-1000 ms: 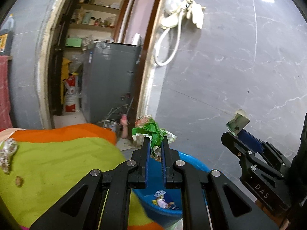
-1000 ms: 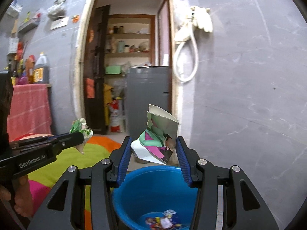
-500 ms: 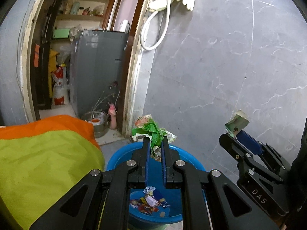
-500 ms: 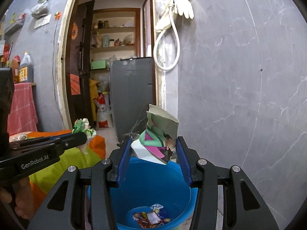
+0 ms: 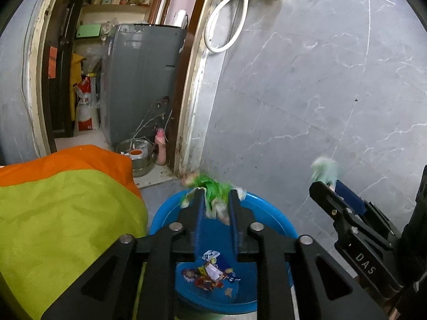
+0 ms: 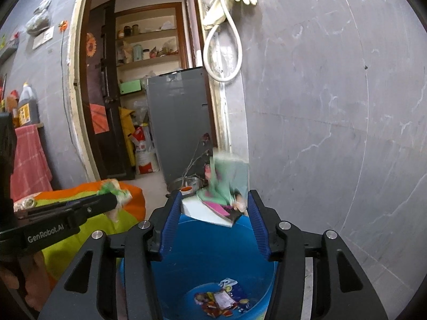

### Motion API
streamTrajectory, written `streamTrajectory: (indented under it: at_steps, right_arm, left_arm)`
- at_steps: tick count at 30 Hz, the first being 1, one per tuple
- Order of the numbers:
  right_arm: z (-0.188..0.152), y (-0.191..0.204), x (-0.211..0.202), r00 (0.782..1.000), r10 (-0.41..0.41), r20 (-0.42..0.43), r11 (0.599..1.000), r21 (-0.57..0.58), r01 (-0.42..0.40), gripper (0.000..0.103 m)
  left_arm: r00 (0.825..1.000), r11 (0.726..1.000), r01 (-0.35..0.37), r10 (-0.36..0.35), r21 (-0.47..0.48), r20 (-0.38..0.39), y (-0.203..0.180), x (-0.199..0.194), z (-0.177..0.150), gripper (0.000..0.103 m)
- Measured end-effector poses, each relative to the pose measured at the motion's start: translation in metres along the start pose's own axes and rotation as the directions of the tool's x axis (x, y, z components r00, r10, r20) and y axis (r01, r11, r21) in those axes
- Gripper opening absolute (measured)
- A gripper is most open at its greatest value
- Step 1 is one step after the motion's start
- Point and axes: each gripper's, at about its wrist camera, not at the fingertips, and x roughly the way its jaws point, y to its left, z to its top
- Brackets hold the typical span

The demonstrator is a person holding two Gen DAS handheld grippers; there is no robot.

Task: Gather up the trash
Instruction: 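Carry both pieces over the blue bucket and open both grippers, then move both tools back over the white ribbon and brown scrap on the blanket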

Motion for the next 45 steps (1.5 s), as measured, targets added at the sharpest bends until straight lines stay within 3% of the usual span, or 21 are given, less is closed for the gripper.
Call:
streamTrajectory:
  at_steps: [9, 12, 14, 16, 19, 20, 33, 45]
  right_arm:
    - [0.001, -0.01, -0.005, 0.999, -0.027, 0.02, 0.999, 0.043, 0.026, 0.066]
    - [0.003, -0.014, -0.013, 0.998, -0.048, 0.046, 0.997, 0.062, 0.045, 0.075]
    - [0.005, -0.016, -0.018, 0.996, -0.061, 0.065, 0.996, 0.068, 0.057, 0.081]
    - [0.006, -0.018, -0.023, 0.995, -0.062, 0.079, 0.996, 0.075, 0.057, 0.086]
    - [0.007, -0.017, -0.03, 0.993, -0.067, 0.099, 0.995, 0.075, 0.059, 0.097]
    - [0.007, -0.016, -0.033, 0.992, -0.065, 0.106, 0.996, 0.075, 0.058, 0.103]
    - [0.013, 0.013, -0.055, 0.99, -0.018, 0.143, 0.999, 0.048, 0.011, 0.103]
    - [0.025, 0.075, -0.072, 0.986, 0.095, 0.136, 0.995, -0.02, -0.093, 0.103]
  left_arm:
    - [1.0, 0.999, -0.025, 0.026, -0.04, 0.012, 0.01, -0.006, 0.001, 0.044]
    - [0.998, 0.997, -0.048, 0.05, -0.055, 0.039, 0.014, -0.016, 0.003, 0.059]
    - [0.995, 0.995, -0.071, 0.075, -0.068, 0.065, 0.018, -0.025, 0.004, 0.077]
    - [0.99, 0.992, -0.101, 0.108, -0.074, 0.095, 0.02, -0.034, 0.005, 0.088]
    - [0.981, 0.988, -0.138, 0.147, -0.073, 0.124, 0.025, -0.047, 0.006, 0.097]
    - [0.979, 0.986, -0.151, 0.159, -0.073, 0.129, 0.026, -0.051, 0.005, 0.098]
    - [0.956, 0.971, -0.23, 0.238, -0.065, 0.169, 0.046, -0.103, -0.002, 0.098]
    - [0.923, 0.942, -0.318, 0.334, -0.11, 0.192, 0.087, -0.172, -0.012, 0.098]
